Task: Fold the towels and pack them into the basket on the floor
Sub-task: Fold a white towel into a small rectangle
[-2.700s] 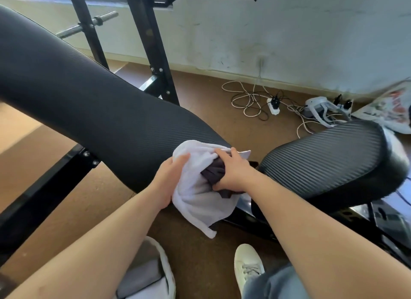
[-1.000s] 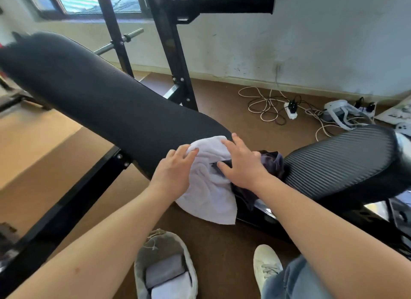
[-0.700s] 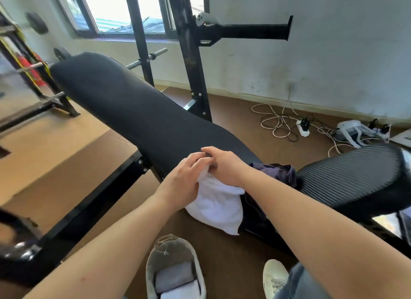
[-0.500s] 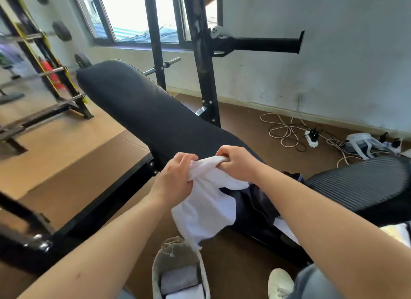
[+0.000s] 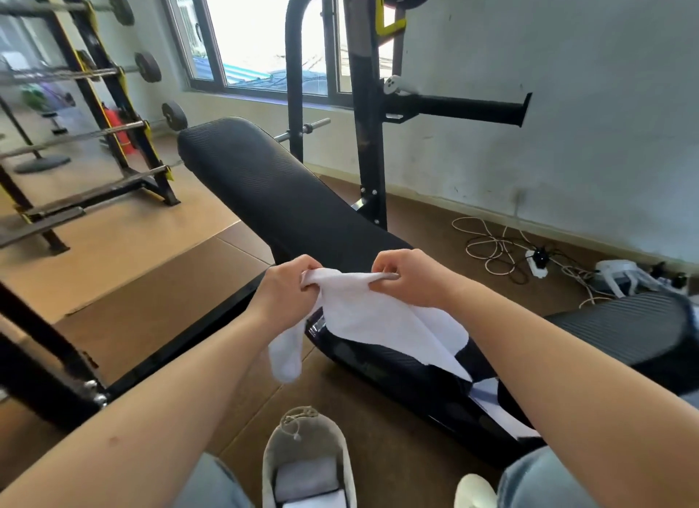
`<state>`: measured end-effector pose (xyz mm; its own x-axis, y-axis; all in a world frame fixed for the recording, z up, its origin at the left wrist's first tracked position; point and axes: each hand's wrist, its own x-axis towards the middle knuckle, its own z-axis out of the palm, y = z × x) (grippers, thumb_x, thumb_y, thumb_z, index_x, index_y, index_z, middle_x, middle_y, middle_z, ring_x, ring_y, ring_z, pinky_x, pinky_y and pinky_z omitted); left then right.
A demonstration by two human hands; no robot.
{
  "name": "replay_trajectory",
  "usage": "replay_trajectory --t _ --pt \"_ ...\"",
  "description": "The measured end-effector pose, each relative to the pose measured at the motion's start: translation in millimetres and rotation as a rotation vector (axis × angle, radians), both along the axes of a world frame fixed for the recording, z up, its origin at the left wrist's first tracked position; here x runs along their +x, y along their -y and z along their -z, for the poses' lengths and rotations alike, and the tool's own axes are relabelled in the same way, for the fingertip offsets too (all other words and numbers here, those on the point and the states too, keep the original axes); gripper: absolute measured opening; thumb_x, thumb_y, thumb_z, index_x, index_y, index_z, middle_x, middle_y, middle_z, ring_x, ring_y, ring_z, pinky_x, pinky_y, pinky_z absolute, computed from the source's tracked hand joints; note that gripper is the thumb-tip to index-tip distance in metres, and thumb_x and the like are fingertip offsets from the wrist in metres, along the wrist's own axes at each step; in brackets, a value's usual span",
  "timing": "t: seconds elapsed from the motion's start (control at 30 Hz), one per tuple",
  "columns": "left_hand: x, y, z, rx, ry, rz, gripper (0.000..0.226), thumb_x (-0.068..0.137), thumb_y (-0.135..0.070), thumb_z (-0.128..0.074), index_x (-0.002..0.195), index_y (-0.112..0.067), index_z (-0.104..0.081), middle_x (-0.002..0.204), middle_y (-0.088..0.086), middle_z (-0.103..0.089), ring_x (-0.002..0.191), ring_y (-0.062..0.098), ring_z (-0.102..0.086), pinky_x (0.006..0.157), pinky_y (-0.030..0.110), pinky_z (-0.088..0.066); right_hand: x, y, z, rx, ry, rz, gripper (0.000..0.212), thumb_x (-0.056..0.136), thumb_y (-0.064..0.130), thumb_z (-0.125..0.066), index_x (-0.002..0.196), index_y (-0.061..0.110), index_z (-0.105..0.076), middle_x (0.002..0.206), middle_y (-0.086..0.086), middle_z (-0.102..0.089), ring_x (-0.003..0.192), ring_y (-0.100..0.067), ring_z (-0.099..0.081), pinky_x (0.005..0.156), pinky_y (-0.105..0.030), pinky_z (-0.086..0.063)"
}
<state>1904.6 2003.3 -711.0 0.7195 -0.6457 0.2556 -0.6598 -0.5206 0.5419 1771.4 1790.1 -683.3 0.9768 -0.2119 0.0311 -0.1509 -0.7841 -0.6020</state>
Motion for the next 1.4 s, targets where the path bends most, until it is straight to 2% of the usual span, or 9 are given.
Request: replay_trajectory --t 0.13,0.23,0.4,0.47,0.57,0.8,1.0,1.17,1.4 --pt "-9 0 -10 -0.106 -0.009 0.076 0.018 0.093 -0.024 -0.068 0.105 -0.036 -0.072 0.1 -0.012 -0.056 0.09 0.005 -0.056 0.07 0.015 -0.044 6 -11 -1 0.124 -0.038 0.061 0.036 0.098 0.046 -0.058 0.072 0.023 -0.066 0.068 0.011 -0.061 0.065 -0.01 -0.055 0.066 -0.031 -0.044" --pt "-16 0 -18 -0.147 0.031 0.097 0.017 0.094 -0.026 -0.072 0.11 -0.025 -0.07 0.1 -0.011 -0.062 0.085 0.008 -0.06 0.069 0.015 -0.051 8 -25 -1 0.518 -0.045 0.069 0.056 0.104 0.049 -0.049 0.066 0.014 -0.072 0.092 -0.001 -0.077 0.094 -0.01 -0.07 0.086 -0.035 -0.056" --pt "-21 -5 -23 -0.116 0.013 0.09 0.021 0.093 -0.018 -0.069 0.08 -0.022 -0.052 0.074 -0.008 -0.059 0.062 0.009 -0.054 0.05 0.007 -0.041 7 -44 3 0.672 0.013 0.053 0.013 0.097 0.024 -0.068 0.097 0.012 -0.063 0.089 -0.009 -0.065 0.077 -0.019 -0.06 0.071 -0.035 -0.051" --pt "-19 -7 -20 -0.077 0.02 0.138 0.024 0.09 -0.014 -0.068 0.074 -0.017 -0.05 0.071 -0.002 -0.06 0.061 0.012 -0.052 0.049 0.014 -0.041 6 -47 2 0.744 -0.079 0.037 0.02 0.094 0.016 -0.071 0.113 0.013 -0.063 0.103 -0.013 -0.071 0.084 -0.022 -0.069 0.072 -0.035 -0.057" --pt "-15 -12 -14 -0.048 -0.004 0.185 0.025 0.087 -0.009 -0.069 0.074 -0.008 -0.049 0.074 0.002 -0.062 0.066 0.021 -0.055 0.054 0.031 -0.051 5 -50 1 0.65 -0.114 0.024 0.022 0.093 0.013 -0.073 0.114 0.011 -0.069 0.105 -0.013 -0.073 0.091 -0.026 -0.071 0.086 -0.043 -0.062" --pt "-23 -20 -15 0.043 0.009 0.421 0.015 0.085 -0.012 -0.078 0.087 -0.018 -0.065 0.106 -0.005 -0.063 0.098 0.016 -0.061 0.081 0.013 -0.055 0 -55 3 0.805 0.031 0.007 0.022 0.1 0.013 -0.065 0.121 0.011 -0.062 0.114 -0.016 -0.072 0.103 -0.03 -0.074 0.089 -0.051 -0.061" --pt "-31 -16 -21 -0.135 -0.402 0.264 0.034 0.094 0.006 -0.044 0.084 -0.017 -0.068 0.113 0.007 -0.066 0.105 0.029 -0.064 0.09 0.047 -0.06 -3 -51 5 0.876 0.106 0.045 0.014 0.103 0.016 -0.06 0.116 0.015 -0.066 0.106 -0.009 -0.071 0.092 -0.019 -0.07 0.074 -0.035 -0.059" --pt "-29 -4 -21 -0.213 -0.332 0.2 0.02 0.096 -0.022 -0.07 0.114 -0.021 -0.062 0.105 -0.004 -0.069 0.097 0.016 -0.07 0.082 0.035 -0.064 -3 -49 -1 0.952 0.122 0.01 0.015 0.102 0.013 -0.061 0.115 0.014 -0.068 0.119 -0.019 -0.068 0.105 -0.028 -0.068 0.094 -0.047 -0.058" --pt "-28 6 -13 -0.216 -0.112 0.113 0.016 0.096 -0.04 -0.068 0.102 -0.026 -0.071 0.086 -0.01 -0.069 0.081 0.011 -0.067 0.072 0.036 -0.063 -9 -46 -4 1.01 0.136 0.041 0.023 0.096 0.02 -0.067 0.119 0.023 -0.068 0.115 -0.009 -0.069 0.099 -0.022 -0.069 0.074 -0.032 -0.057"
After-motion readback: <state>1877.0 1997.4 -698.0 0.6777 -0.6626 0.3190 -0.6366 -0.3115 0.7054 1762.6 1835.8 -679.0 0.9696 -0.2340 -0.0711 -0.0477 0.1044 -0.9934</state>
